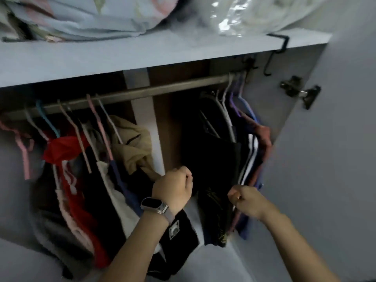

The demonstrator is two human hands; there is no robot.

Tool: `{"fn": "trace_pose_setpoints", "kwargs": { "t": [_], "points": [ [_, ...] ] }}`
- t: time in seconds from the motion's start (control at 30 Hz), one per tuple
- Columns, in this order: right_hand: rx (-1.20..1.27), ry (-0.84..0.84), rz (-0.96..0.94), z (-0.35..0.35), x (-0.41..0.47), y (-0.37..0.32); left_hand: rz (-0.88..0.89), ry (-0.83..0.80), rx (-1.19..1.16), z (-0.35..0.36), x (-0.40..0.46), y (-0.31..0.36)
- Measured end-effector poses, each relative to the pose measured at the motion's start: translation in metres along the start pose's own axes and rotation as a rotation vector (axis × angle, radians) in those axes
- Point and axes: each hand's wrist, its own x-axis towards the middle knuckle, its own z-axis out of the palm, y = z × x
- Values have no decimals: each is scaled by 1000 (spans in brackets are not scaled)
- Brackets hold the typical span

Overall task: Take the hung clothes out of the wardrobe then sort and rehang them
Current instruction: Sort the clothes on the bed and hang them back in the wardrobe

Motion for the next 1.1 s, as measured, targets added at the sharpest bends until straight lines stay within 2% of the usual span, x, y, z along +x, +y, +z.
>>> {"fn": "trace_pose_setpoints", "kwargs": {
  "t": [0.2, 0.37, 0.5, 0.73, 0.93, 1.1],
  "points": [
    [92, 152, 312, -16, -173, 126, 345, -268, -25, 80, -41, 170],
    [248, 381, 702, -7, -374, 234, 691, -525, -129, 151, -139, 335],
    [310, 618, 952, 13, -528, 284, 934, -655, -166, 190, -235, 445],
    [540, 974, 1368, 80, -711, 298, 1277, -924, -138, 231, -384, 558],
    [749, 1186, 1613, 144, -795, 291, 1527, -1058, -131, 260, -481, 649],
    [888, 1313, 1833, 198, -845, 266, 1767, -1196, -124, 267, -585, 695]
  ]
}}
